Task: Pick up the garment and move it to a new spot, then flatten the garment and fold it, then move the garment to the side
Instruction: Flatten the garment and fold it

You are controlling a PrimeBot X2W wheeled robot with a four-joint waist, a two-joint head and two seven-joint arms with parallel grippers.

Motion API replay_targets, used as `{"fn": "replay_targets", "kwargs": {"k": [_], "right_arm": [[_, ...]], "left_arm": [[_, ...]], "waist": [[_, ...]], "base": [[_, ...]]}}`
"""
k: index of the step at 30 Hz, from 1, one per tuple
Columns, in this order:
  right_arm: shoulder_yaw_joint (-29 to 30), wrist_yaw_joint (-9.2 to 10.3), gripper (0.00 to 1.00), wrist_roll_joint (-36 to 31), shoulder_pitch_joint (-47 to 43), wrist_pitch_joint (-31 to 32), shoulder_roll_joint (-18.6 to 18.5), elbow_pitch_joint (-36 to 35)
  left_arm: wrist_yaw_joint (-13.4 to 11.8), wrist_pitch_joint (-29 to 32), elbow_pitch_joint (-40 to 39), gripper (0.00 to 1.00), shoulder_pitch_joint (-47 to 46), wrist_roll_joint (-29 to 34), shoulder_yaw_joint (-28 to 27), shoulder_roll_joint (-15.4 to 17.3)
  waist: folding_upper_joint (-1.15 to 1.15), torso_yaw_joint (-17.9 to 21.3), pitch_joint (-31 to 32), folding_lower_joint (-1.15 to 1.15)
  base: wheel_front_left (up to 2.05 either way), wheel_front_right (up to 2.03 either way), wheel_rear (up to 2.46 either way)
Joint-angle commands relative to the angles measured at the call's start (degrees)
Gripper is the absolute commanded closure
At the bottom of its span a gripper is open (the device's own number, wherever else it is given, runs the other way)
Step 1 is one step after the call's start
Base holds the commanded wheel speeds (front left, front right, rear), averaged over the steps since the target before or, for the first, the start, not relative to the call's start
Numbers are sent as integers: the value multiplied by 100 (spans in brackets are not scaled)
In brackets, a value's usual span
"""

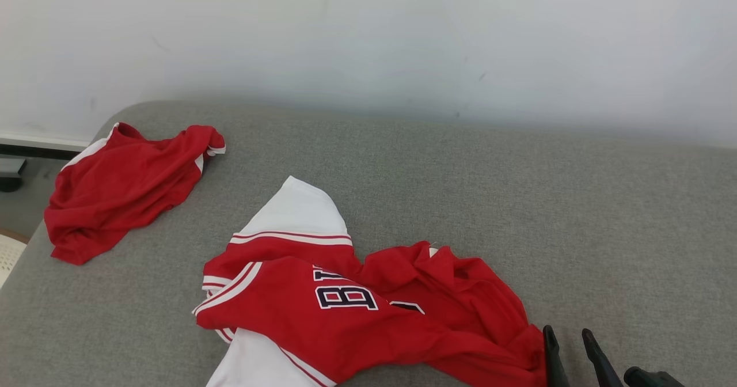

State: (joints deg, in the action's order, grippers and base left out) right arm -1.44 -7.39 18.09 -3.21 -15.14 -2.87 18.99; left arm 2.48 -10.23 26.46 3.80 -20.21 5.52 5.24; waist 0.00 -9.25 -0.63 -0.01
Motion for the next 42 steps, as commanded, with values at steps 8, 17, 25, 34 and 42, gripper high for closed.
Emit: {"fn": "replay_targets", "kwargs": {"k": [8,17,25,34,42], "right_arm": [[-20,-21,0,-210,-184,-7,-3,-120],[-203,-21,0,-761,-5,-7,-2,282],[-429,-21,0,-979,497,-7,-116,1103],[-579,-21,89,-1156,1032,-8,-212,1819],[-303,-20,100,-1288,728,-7,-138,1322]], "left_arm": [[-96,-321,-173,0,42,-9,-65,-18],[-57,-162,127,0,-12,-78,50,-10],[-9,-239,519,0,-237,-112,92,-23],[108,-254,1008,40,-571,-198,238,-62],[203,-390,1241,100,-730,-255,286,-92]], "waist": [[0,57,119,1],[0,123,62,1],[0,136,24,1],[0,32,-46,1],[0,37,-28,1]], "base": [[0,0,0],[0,0,0],[0,0,0],[0,0,0],[0,0,0]]}}
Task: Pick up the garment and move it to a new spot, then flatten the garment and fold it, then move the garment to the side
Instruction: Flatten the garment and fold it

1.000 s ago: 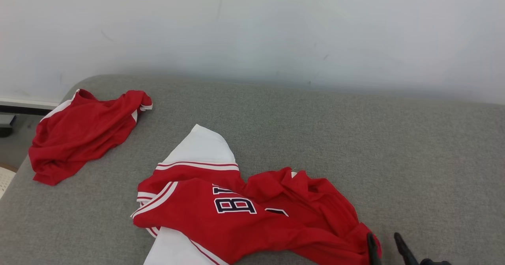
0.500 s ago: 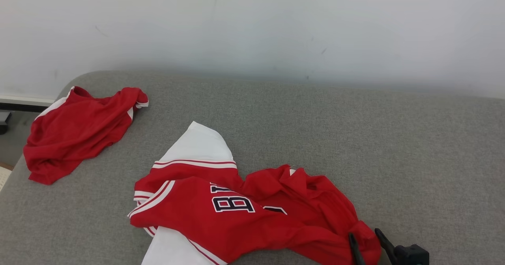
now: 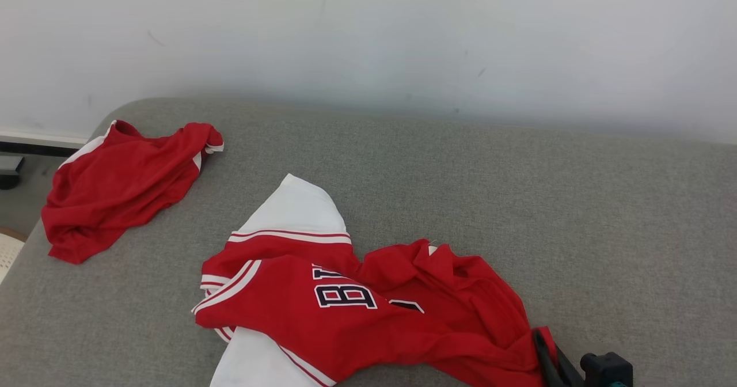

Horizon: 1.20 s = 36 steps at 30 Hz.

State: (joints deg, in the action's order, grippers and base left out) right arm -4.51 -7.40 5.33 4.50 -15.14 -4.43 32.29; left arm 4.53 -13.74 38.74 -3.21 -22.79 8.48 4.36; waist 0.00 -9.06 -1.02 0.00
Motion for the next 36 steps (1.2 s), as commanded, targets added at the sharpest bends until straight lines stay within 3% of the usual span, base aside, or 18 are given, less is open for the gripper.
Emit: {"fn": "replay_targets", "kwargs": {"k": [1,11,18,27,28,29,30,31,32,33,36], "right_arm": [[31,-19,100,38,-87,-7,34,-86],[-139,-19,100,559,203,26,20,-6],[-499,-19,100,910,1221,348,-227,271],[-681,-19,100,1379,2165,282,-516,832],[-691,-19,76,1402,2186,257,-546,933],[-704,-20,18,1425,2196,236,-551,1034],[-721,-20,0,1456,2197,216,-546,1118],[-743,-20,0,1470,2192,180,-545,1185],[-768,-19,0,1483,2153,154,-543,1261],[-795,-19,0,1506,2098,132,-541,1323],[-814,-20,0,1625,1895,81,-494,1443]], "left_arm": [[-1,-48,-5,100,-13,-3,-29,18],[61,-45,-392,100,-359,57,-16,210],[171,371,-792,100,-1391,161,211,505],[253,592,-828,100,-2231,-26,225,913],[257,570,-792,100,-2239,-27,237,936],[256,538,-756,100,-2229,-30,234,953],[247,492,-716,100,-2205,-58,210,941],[243,440,-689,81,-2168,-70,202,921],[243,395,-658,19,-2121,-66,214,912],[229,345,-625,0,-2064,-53,223,909],[168,228,-587,0,-1833,-88,215,845]], "waist": [[0,41,18,0],[0,157,71,0],[0,290,-169,0],[0,276,-578,0],[0,253,-584,0],[0,240,-580,0],[0,227,-567,0],[0,220,-548,0],[0,215,-518,0],[0,214,-477,0],[0,222,-327,0]], "base": [[0,0,0],[0,0,0],[0,0,0],[0,0,0],[0,0,0],[0,0,0],[0,0,0],[0,0,0],[0,0,0],[0,0,0],[0,0,0]]}}
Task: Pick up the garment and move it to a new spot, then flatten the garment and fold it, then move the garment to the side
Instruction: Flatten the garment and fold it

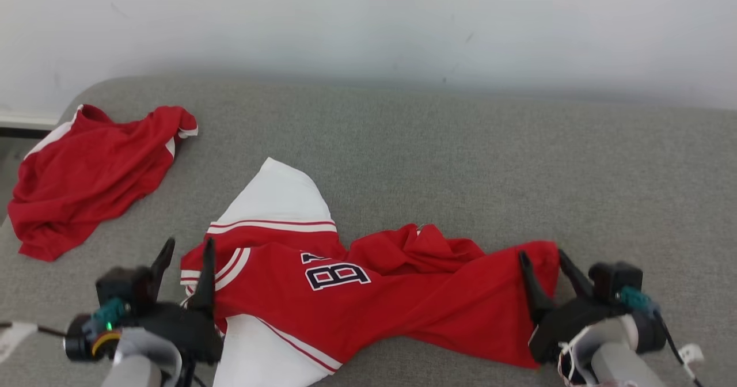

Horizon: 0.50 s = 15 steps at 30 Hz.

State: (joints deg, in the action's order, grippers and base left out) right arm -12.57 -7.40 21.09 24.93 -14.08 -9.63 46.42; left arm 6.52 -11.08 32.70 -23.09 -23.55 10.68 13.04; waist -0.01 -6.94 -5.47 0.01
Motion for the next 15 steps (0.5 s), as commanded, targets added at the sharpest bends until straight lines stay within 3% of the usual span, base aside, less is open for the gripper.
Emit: {"fn": "replay_targets", "kwargs": {"k": [1,9,15], "right_arm": [[17,-19,0,115,-224,-54,45,2],[337,-19,0,111,-1154,-117,63,-728],[681,-20,0,-314,-1588,-112,73,-1306]], "left_arm": [[-56,-75,-5,0,248,-30,-26,-45],[-317,-225,-463,0,1345,-198,-98,-236],[-523,-180,-827,0,1981,-282,-106,-357]], "waist": [[1,15,172,-1],[1,40,403,-1],[1,90,273,-1]], "base": [[0,0,0],[0,0,0],[0,0,0]]}}
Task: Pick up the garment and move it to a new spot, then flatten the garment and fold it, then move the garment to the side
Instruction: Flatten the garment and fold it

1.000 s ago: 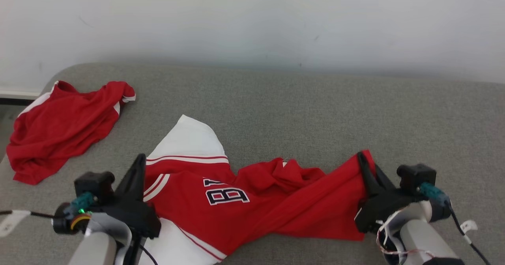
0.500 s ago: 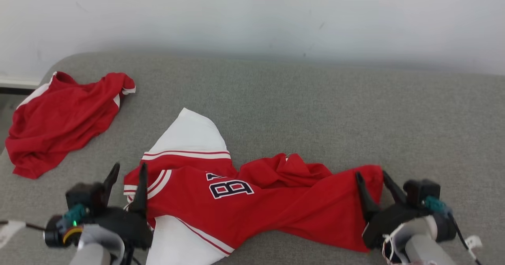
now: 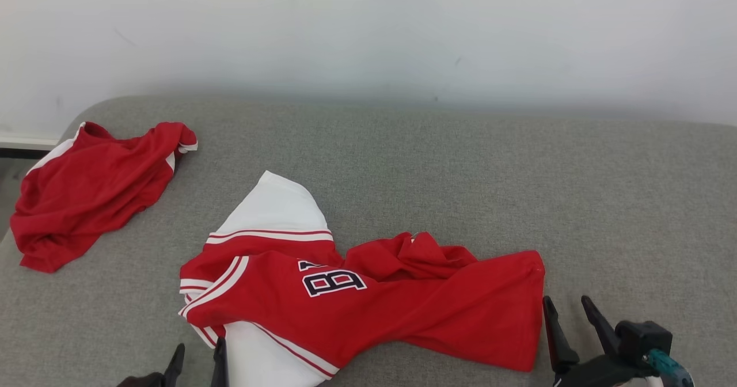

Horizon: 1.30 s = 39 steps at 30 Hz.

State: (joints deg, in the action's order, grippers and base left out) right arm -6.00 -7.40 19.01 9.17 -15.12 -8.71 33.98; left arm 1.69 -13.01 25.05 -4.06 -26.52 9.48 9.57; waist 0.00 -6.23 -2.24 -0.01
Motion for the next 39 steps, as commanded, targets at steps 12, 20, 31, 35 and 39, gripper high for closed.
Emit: {"fn": "replay_targets", "kwargs": {"k": [12,20,31,35,39], "right_arm": [[226,-20,0,-508,822,11,72,462],[323,-20,0,-544,1133,-2,57,1059],[269,-19,0,-571,1491,-8,116,1754],[200,-19,52,-488,1564,-8,175,1972],[80,-19,100,-360,1616,0,217,2235]], "left_arm": [[-171,150,191,0,327,-80,133,-178],[-136,218,332,0,382,-177,205,-242],[-12,234,657,0,179,-330,334,-370],[58,269,848,0,107,-397,388,-439],[182,311,1136,100,8,-443,510,-504]], "waist": [[0,-110,-300,1],[0,-230,-337,1],[0,-306,-458,1],[0,-358,-437,1],[0,-426,-354,1]], "base": [[0,0,0],[0,0,0],[0,0,0],[0,0,0],[0,0,0]]}}
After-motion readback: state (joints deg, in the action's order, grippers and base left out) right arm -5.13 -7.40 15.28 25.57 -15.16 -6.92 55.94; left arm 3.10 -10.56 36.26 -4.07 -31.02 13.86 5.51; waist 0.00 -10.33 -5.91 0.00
